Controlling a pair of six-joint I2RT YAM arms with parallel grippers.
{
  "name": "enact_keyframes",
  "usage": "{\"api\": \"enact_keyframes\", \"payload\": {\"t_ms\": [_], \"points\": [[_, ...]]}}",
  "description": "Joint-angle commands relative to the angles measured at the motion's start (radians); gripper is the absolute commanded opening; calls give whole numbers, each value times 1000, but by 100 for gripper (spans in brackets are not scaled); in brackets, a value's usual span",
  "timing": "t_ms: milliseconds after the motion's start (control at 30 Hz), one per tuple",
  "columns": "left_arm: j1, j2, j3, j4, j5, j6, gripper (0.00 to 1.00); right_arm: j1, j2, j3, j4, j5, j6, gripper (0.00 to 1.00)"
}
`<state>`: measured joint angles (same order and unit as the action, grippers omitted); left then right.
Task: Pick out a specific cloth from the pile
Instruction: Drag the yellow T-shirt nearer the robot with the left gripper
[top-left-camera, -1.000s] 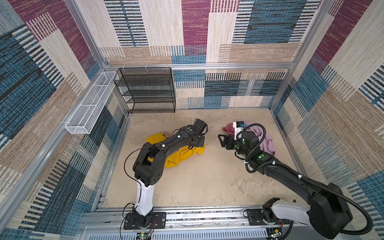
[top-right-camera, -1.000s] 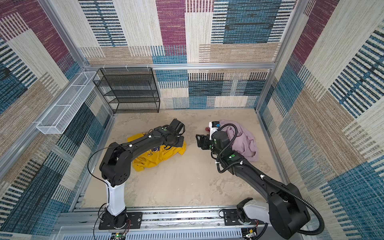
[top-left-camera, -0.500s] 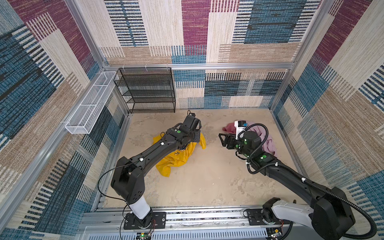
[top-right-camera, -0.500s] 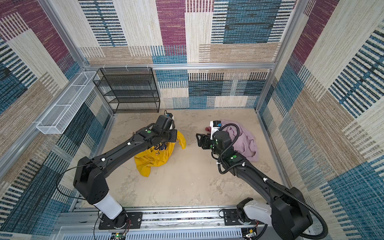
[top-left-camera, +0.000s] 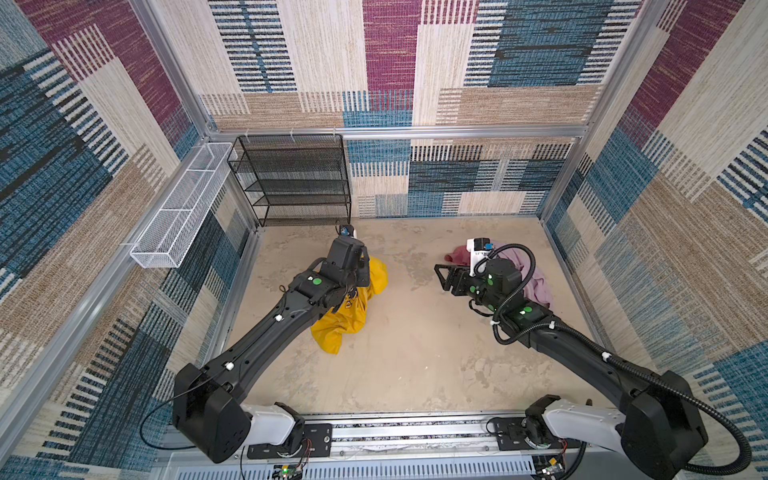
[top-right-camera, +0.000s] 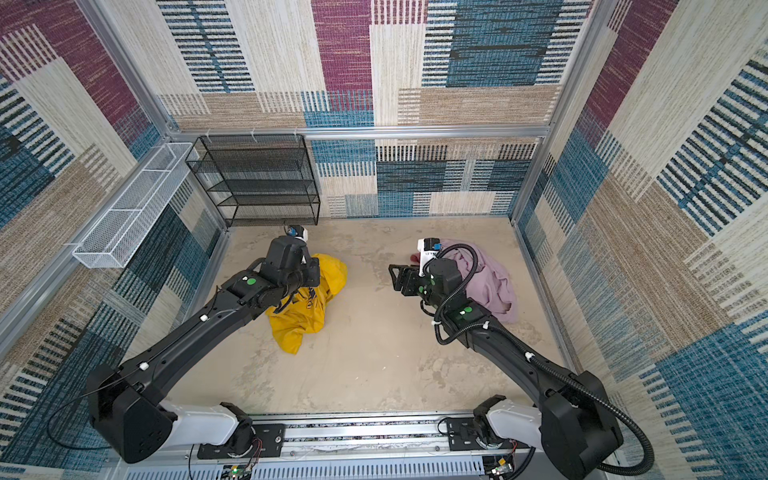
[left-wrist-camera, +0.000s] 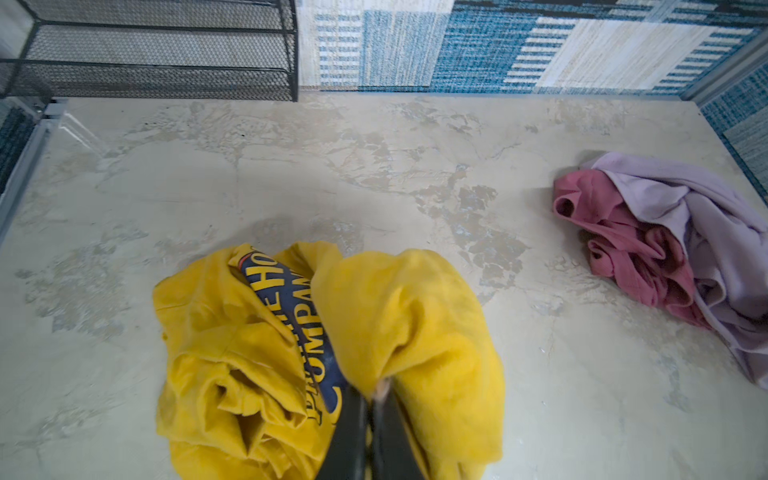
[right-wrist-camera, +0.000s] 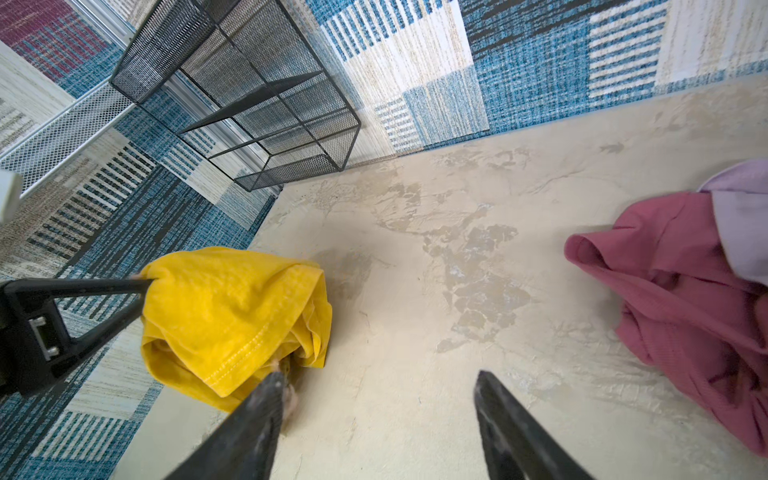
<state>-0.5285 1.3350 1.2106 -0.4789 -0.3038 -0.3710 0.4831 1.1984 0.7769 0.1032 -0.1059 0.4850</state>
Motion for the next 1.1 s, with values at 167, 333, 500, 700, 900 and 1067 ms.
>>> {"api": "enact_keyframes", "payload": {"t_ms": [167,333,500,700,900,1067], "points": [[133,-110,-86,-22,25,-14,0,-1,10,14,29,-34,13,74],[222,-160,-144,-27,46,-16,0,0,12,9,28,-36,21,74],[295,-187,-196,-40,54,-16,0,-1,21,11,30,-40,28,74],[375,-203,-268,-18,72,-46,0,0,51,25,40,-61,35,74],[470,-200,-344,38,133,-87,0,1,74,38,50,-81,38,74],[517,-151,-372,75,169,-102,0,0,86,39,56,-90,41,74]]}}
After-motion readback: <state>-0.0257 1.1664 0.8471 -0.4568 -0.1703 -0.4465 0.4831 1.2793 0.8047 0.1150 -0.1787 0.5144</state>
